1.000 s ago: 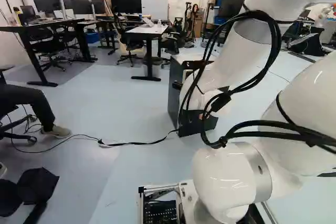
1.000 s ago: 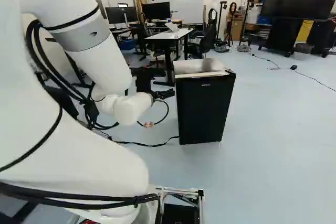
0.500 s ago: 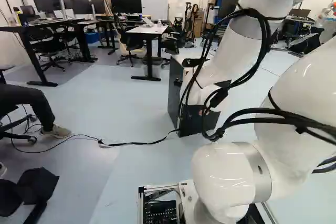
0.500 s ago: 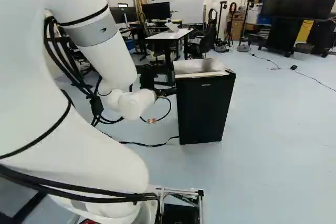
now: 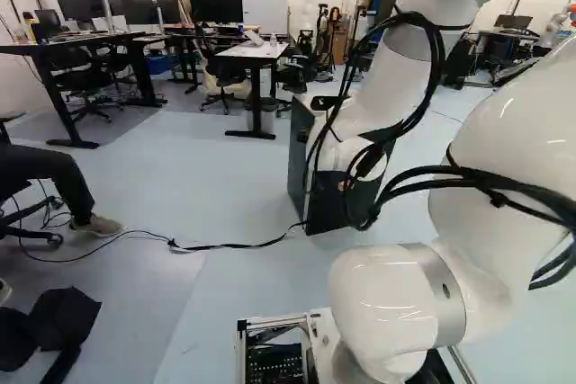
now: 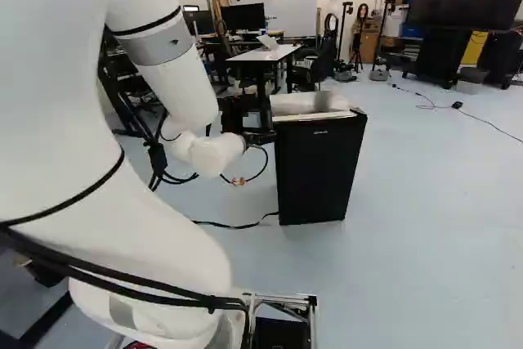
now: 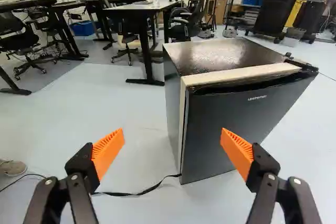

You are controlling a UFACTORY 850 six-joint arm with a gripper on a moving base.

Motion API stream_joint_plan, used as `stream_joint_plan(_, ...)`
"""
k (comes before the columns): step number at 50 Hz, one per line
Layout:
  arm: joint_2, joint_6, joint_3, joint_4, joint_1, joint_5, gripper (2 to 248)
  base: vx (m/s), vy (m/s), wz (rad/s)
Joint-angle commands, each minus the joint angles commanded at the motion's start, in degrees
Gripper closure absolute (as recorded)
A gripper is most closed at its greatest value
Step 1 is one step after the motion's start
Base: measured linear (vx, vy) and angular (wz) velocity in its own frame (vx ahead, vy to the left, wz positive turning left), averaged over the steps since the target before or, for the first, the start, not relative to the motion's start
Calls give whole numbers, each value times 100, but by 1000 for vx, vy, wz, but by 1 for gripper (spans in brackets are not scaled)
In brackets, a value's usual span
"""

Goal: Open the fridge door

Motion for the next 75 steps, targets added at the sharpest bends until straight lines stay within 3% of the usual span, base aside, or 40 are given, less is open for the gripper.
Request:
stream_joint_plan(24,-338,0,-345,573,259,0,3,0,0,0)
stream_joint_plan(54,-599,0,-619,1518,790,0,3,0,0,0)
stream_joint_plan(75,-1053,0,-1117,2197,1063,0,3,0,0,0)
